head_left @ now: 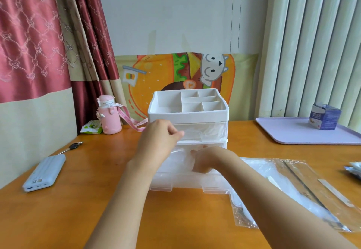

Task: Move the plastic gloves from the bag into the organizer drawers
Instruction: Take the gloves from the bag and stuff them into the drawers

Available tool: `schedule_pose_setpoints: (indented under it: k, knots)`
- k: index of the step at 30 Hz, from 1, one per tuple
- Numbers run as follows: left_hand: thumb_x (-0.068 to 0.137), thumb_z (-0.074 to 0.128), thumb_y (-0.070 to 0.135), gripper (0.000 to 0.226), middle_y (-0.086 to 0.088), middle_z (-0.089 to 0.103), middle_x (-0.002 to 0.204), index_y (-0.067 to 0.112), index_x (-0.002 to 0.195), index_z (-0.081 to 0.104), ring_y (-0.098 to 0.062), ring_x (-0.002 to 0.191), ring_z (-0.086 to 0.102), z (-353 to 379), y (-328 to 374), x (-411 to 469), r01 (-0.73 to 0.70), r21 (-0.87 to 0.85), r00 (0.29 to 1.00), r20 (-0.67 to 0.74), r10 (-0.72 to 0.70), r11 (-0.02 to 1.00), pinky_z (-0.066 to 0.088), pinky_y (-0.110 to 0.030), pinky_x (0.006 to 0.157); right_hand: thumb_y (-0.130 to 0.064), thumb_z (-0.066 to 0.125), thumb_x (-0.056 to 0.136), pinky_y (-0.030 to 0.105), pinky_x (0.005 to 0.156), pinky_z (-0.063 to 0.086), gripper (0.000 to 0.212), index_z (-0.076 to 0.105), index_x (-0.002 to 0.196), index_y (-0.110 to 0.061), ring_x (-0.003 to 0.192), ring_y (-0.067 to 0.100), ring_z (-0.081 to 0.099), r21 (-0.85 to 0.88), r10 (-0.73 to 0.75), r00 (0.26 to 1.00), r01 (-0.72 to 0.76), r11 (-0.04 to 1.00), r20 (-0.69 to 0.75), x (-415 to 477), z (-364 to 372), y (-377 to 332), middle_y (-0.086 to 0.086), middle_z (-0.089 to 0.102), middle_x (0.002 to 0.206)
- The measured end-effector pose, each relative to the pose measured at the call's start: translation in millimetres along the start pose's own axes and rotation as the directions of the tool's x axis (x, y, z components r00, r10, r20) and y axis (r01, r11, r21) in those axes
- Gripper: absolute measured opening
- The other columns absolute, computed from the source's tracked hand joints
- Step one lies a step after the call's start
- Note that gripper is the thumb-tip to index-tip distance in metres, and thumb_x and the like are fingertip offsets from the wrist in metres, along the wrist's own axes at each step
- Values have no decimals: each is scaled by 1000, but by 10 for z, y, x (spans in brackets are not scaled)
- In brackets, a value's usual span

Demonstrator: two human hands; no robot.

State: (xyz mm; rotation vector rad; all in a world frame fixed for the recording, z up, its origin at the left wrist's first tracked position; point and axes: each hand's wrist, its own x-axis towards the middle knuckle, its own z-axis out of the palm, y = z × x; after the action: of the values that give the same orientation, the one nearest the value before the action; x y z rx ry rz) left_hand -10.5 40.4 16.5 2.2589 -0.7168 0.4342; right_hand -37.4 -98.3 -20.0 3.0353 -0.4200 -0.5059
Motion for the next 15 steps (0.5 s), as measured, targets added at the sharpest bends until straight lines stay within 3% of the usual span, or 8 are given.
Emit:
schedule_pose_setpoints:
  k: [3, 6, 9, 15]
  knots:
    - [92, 57, 25, 31, -15, 69, 80, 0, 79, 67, -28, 72, 61, 209, 21, -5, 1, 20, 969, 247, -5, 1000, 52, -33, 71, -40, 35, 99, 46, 112, 27, 56, 26, 148, -14, 137, 31, 32, 52, -7, 1000, 7, 999, 1, 35, 19, -9, 6, 41, 146]
    - [89, 62, 29, 24, -10, 60, 91, 7, 96, 65, -22, 76, 52, 334, -59, -8, 42, 166, 880, 462, -116, 985, 43, -29, 68, -50, 32, 99, 52, 115, 14, 64, 20, 151, -14, 146, 32, 11, 65, -2, 1000, 2, 998, -10, -12, 39, -5, 5, 30, 154]
    - [83, 73, 33, 53, -5, 58, 102, 6, 125, 55, -22, 86, 53, 363, -115, 57, 75, 262, 799, 562, -215, 962, 43, -28, 73, -57, 38, 95, 55, 114, 13, 72, 18, 150, -14, 146, 32, 9, 134, 5, 1000, -3, 991, -16, -44, 61, 1, 10, 29, 152]
    - [87, 63, 22, 59, -8, 50, 138, 16, 141, 41, -27, 118, 52, 510, -305, 227, -117, 383, 677, 706, -209, 916, 46, -31, 90, -30, 41, 101, 33, 111, 23, 61, 13, 151, -10, 142, 28, 21, 400, -9, 1000, 18, 916, -23, -223, 38, 61, 10, 14, 157]
